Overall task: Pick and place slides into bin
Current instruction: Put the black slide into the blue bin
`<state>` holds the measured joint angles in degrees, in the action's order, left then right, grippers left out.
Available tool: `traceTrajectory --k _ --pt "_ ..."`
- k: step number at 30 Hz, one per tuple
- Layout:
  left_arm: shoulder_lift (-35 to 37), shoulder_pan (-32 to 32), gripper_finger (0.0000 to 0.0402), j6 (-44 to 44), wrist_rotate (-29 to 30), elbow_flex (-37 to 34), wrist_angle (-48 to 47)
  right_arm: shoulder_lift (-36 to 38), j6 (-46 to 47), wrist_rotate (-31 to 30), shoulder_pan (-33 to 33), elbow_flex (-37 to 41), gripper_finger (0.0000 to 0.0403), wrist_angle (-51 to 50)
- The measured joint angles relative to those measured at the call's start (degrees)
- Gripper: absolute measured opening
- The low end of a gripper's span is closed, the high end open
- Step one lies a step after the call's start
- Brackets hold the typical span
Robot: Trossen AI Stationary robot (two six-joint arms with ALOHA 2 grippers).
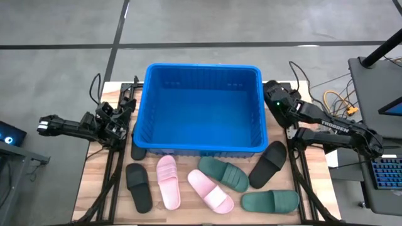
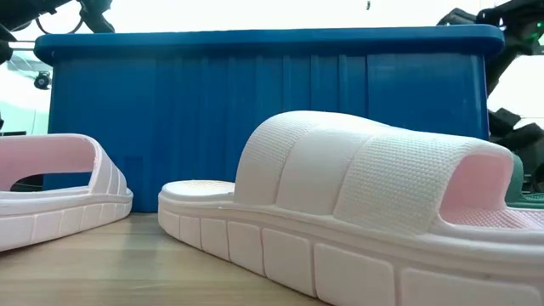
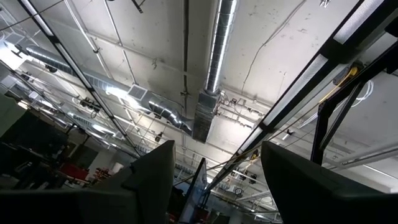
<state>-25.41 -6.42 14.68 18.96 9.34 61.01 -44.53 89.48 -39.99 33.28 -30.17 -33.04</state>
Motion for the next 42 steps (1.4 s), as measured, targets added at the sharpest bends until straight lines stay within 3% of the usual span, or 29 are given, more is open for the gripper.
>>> traceTrajectory --k 7,15,21,26,36,42 --pt "0.0 0.0 0.0222 0.0 0.0 0.0 0.0 0.2 -8.2 -4.0 0.0 -7.3 0.0012 -4.8" --pt "-0.4 0.0 0.0222 0.0 0.1 0.0 0.0 0.2 -23.6 -2.9 0.0 -16.7 0.0012 -4.7" --pt "-2.2 0.0 0.0222 0.1 1.0 0.0 -0.1 0.2 -36.4 4.0 0.0 -24.9 0.0012 -4.3" --pt "-5.6 0.0 0.0222 -0.1 1.3 2.7 -2.2 0.2 -44.5 13.9 0.0 -30.4 0.0013 -2.5" --pt "-14.1 0.1 0.0222 -1.5 1.3 19.7 -22.8 -3.6 -56.7 30.8 -1.0 -36.1 0.0013 -1.0" --pt "-21.0 0.1 0.0222 1.2 0.4 28.1 -30.3 -7.4 -59.9 35.0 -4.0 -36.7 0.0013 -0.6"
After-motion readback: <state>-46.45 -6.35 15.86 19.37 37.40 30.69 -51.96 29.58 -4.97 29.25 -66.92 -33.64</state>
